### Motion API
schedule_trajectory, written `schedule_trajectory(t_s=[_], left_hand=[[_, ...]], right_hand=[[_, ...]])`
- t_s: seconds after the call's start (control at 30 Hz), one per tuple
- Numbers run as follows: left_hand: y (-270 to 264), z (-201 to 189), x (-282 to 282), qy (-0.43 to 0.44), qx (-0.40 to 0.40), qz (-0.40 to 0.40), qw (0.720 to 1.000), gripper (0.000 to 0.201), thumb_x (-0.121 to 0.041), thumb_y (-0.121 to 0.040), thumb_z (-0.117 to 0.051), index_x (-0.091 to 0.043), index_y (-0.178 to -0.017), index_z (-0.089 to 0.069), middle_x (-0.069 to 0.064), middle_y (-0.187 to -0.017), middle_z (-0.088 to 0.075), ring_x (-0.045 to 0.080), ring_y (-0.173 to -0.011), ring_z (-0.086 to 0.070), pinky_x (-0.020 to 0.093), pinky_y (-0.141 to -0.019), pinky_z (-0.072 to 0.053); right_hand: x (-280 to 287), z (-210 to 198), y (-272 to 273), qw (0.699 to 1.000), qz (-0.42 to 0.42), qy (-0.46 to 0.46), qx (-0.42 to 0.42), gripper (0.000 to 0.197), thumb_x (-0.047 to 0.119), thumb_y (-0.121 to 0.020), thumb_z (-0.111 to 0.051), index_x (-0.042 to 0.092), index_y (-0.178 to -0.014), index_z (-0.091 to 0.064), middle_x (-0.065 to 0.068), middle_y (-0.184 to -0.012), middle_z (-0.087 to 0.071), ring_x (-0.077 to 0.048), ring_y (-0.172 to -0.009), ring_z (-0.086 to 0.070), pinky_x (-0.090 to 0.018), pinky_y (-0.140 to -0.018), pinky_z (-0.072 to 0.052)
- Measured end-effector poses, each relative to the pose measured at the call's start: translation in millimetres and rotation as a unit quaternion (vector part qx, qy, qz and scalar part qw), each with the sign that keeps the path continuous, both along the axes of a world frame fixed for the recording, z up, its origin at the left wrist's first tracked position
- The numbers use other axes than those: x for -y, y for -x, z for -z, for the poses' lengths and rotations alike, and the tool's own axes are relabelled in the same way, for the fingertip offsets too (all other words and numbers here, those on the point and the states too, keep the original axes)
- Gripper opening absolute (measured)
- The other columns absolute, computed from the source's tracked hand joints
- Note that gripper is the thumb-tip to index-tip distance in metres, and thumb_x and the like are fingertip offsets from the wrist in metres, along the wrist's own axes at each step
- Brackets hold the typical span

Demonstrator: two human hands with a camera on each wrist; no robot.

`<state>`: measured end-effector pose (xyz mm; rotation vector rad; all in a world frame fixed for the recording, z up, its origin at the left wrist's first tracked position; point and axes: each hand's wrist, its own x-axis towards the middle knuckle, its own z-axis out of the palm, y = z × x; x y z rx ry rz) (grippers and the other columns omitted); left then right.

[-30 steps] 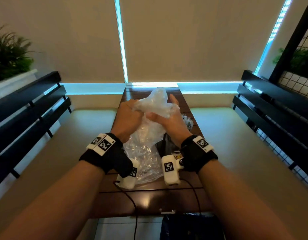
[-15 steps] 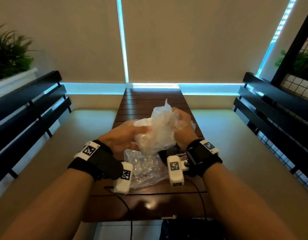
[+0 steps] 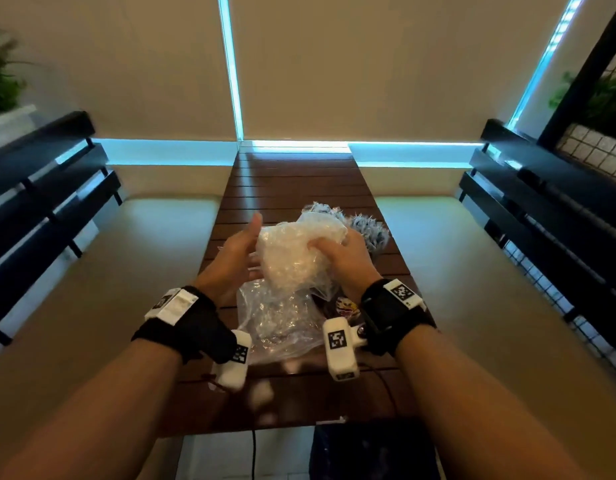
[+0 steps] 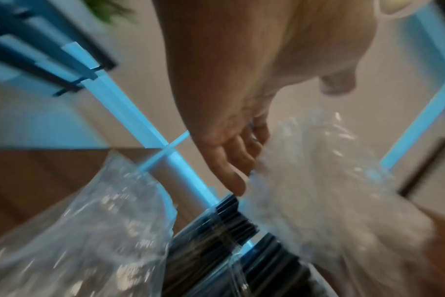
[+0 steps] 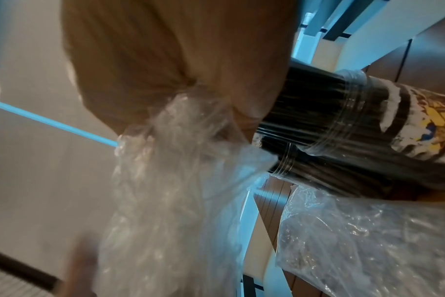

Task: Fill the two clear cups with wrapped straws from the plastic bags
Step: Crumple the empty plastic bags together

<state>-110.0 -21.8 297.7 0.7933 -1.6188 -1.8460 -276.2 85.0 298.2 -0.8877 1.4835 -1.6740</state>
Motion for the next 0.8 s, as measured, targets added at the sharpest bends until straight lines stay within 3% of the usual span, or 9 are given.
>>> schedule_trajectory(t_s=[0.07,0.17,0.23,0.33,0.43,0.53,0.63,0.7,0.8], left_hand=[[-5.2,35.5,18.1,-0.033,0.066,-0.130,0.989,0.053,-0.066,-0.090,-0.052,-0.015,-0.097,-0.064,0.004,-0.091,-0.068,0.020,-0.081,-0.064,0.035,-0.072,-0.052],[-19.4,120.5,46.8,0.036,0.345,-0.187,0.919,0.047,-0.052,-0.085,-0.066,-0.006,-0.076,-0.064,0.015,-0.082,-0.068,0.029,-0.075,-0.060,0.042,-0.069,-0.050],[-23.1,165.9,57.1,-0.021,0.415,-0.154,0.897,0.061,-0.051,-0.074,-0.074,0.005,-0.098,-0.070,0.024,-0.105,-0.072,0.037,-0.091,-0.068,0.043,-0.083,-0.054],[-14.2,199.3,70.5,-0.055,0.461,-0.139,0.875,0.120,-0.071,-0.061,-0.077,0.006,-0.145,-0.040,0.024,-0.143,-0.051,0.042,-0.125,-0.055,0.047,-0.101,-0.050],[0.0,233.8,88.1,-0.099,0.449,-0.149,0.875,0.149,-0.080,-0.033,-0.085,0.004,-0.146,-0.036,0.025,-0.141,-0.053,0.044,-0.120,-0.059,0.049,-0.091,-0.055],[7.3,242.0,82.3,-0.134,0.379,-0.139,0.905,0.103,-0.049,-0.039,-0.100,0.009,-0.113,-0.060,0.030,-0.104,-0.071,0.040,-0.081,-0.073,0.044,-0.066,-0.061],[1.5,219.9,61.4,-0.123,0.388,-0.153,0.901,0.051,-0.010,-0.056,-0.091,0.013,-0.095,-0.068,0.023,-0.087,-0.073,0.037,-0.077,-0.073,0.054,-0.076,-0.062],[-1.9,209.5,54.1,-0.108,0.402,-0.150,0.897,0.041,-0.012,-0.059,-0.080,0.014,-0.089,-0.070,0.023,-0.086,-0.073,0.039,-0.083,-0.072,0.051,-0.078,-0.060],[-4.8,185.4,43.6,-0.018,0.418,-0.218,0.882,0.056,-0.044,-0.074,-0.072,0.006,-0.099,-0.067,0.021,-0.103,-0.069,0.043,-0.095,-0.066,0.041,-0.074,-0.052]], right_hand=[[-1.5,4.7,1.8,1.000,0.026,0.002,0.008,0.025,0.002,-0.087,-0.066,0.010,-0.111,-0.065,-0.019,-0.109,-0.071,-0.036,-0.099,-0.070,-0.053,-0.086,-0.058],[-10.8,15.7,11.0,0.999,0.036,-0.005,0.000,0.038,0.002,-0.087,-0.066,0.013,-0.123,-0.061,-0.013,-0.114,-0.069,-0.031,-0.103,-0.069,-0.051,-0.085,-0.059],[-15.5,21.6,13.8,0.999,0.034,-0.010,-0.004,0.041,-0.002,-0.087,-0.063,0.013,-0.125,-0.062,-0.012,-0.112,-0.070,-0.030,-0.103,-0.069,-0.049,-0.084,-0.060],[-16.9,29.3,17.6,0.999,0.046,-0.016,-0.023,0.038,-0.005,-0.085,-0.062,0.018,-0.115,-0.063,-0.011,-0.108,-0.069,-0.031,-0.101,-0.068,-0.051,-0.084,-0.059],[-18.0,33.8,15.6,0.999,0.041,-0.022,-0.015,0.035,-0.005,-0.085,-0.063,0.016,-0.114,-0.064,-0.010,-0.105,-0.070,-0.025,-0.095,-0.069,-0.043,-0.080,-0.060],[-19.5,35.9,11.8,0.999,0.038,-0.022,-0.006,0.034,-0.004,-0.086,-0.064,0.014,-0.114,-0.065,-0.009,-0.104,-0.071,-0.021,-0.092,-0.070,-0.038,-0.078,-0.060],[-20.1,38.0,8.4,0.999,0.035,-0.017,0.007,0.029,-0.001,-0.087,-0.065,0.017,-0.109,-0.067,-0.008,-0.103,-0.073,-0.026,-0.097,-0.070,-0.044,-0.084,-0.059],[-19.5,42.4,8.1,0.998,0.046,-0.018,0.030,0.024,0.002,-0.090,-0.064,0.017,-0.108,-0.068,-0.007,-0.101,-0.073,-0.027,-0.098,-0.070,-0.045,-0.085,-0.059],[-15.9,53.1,4.3,0.995,0.073,-0.027,0.061,0.023,0.017,-0.089,-0.068,0.016,-0.112,-0.068,-0.011,-0.110,-0.072,-0.032,-0.106,-0.068,-0.057,-0.093,-0.054]])
